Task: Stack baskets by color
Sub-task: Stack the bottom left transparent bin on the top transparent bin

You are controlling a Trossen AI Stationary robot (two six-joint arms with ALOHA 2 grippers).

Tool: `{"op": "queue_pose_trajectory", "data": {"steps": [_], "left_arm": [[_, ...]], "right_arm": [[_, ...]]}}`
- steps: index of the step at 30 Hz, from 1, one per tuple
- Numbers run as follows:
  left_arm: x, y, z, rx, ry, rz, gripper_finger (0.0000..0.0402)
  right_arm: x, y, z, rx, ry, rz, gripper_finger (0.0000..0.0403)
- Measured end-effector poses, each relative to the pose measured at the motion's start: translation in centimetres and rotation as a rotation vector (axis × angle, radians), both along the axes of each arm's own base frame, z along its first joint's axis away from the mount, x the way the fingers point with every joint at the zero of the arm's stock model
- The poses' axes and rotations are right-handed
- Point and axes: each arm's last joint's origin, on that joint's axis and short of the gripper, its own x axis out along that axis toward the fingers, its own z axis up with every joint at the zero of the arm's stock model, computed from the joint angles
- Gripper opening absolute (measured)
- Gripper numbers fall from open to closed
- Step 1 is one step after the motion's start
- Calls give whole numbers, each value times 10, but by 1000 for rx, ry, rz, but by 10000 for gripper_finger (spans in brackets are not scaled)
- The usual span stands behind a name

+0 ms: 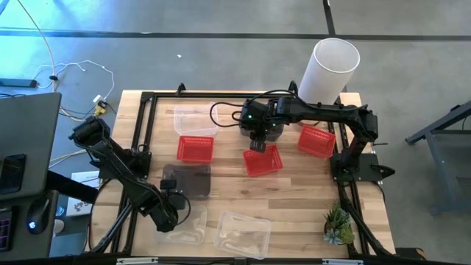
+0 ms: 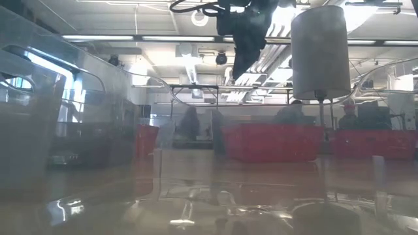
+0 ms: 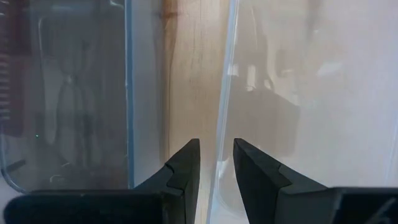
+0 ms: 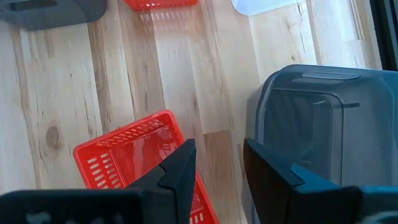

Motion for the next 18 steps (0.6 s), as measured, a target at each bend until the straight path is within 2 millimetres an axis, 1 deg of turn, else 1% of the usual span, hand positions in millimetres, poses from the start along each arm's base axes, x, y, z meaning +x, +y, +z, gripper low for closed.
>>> {"op": "queue_pose_trajectory", "data": {"steps": [3, 5, 10, 11, 18], "left_arm": [[0, 0, 0, 0, -4, 14, 79], [0, 0, 0, -4, -5, 25, 67], [0, 0, 0, -10, -2, 29, 12], [0, 0, 0, -13, -2, 37, 6], [0, 0, 1, -64, 18, 93, 2]], "right_arm": [[0, 0, 0, 0, 0, 0, 121], [0, 0, 0, 0, 0, 0, 121], [0, 0, 0, 0, 0, 0, 121], [0, 0, 0, 0, 0, 0, 121], [0, 0, 0, -1, -4, 0, 121]]}}
